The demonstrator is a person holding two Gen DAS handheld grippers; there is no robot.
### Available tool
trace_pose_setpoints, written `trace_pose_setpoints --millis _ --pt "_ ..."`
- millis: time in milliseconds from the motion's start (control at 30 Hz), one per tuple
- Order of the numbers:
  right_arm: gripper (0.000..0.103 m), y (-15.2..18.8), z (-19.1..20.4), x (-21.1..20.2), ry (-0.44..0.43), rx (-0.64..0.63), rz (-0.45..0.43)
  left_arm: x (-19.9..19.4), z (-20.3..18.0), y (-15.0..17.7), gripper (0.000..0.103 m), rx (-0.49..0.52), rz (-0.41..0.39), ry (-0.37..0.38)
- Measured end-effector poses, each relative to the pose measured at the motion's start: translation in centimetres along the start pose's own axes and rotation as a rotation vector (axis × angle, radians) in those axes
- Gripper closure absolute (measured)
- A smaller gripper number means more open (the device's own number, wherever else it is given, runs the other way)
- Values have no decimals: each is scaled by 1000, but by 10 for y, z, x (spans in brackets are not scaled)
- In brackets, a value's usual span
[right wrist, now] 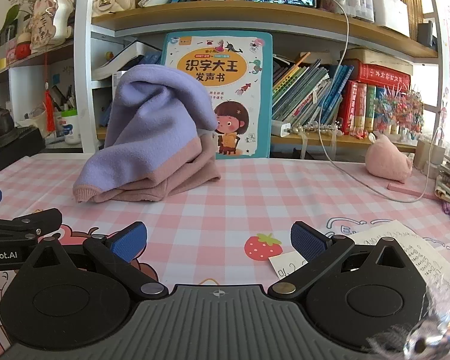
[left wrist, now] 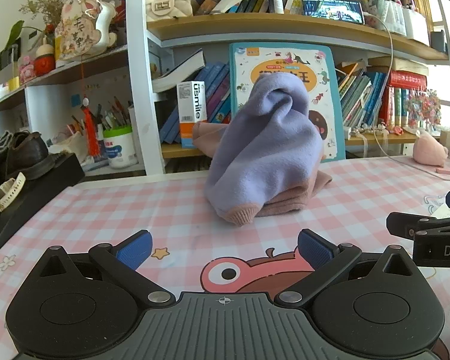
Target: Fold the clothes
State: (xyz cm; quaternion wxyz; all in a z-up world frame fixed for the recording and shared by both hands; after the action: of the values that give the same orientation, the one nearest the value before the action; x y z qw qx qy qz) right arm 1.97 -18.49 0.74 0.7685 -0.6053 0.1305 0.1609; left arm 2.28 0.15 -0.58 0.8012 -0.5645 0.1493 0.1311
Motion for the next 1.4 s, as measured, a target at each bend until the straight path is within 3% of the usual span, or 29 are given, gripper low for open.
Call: trace_pose_setpoints --millis 1400 --pt "0 0 1 1 14 -10 8 5 -5 -1 0 31 25 42"
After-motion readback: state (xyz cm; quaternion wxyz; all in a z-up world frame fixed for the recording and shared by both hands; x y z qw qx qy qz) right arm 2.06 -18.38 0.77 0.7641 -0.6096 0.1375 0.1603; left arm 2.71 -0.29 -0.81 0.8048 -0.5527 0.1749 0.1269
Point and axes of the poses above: each gripper's, at about its wrist camera, not at the fingertips, and x roughly the way its jaws point, z to its left, y to its underside, the point moved 2 cm from there along x, roughly the way its jaws point, and after that the axes turned 14 degrees about x, right-handed, at the moved point
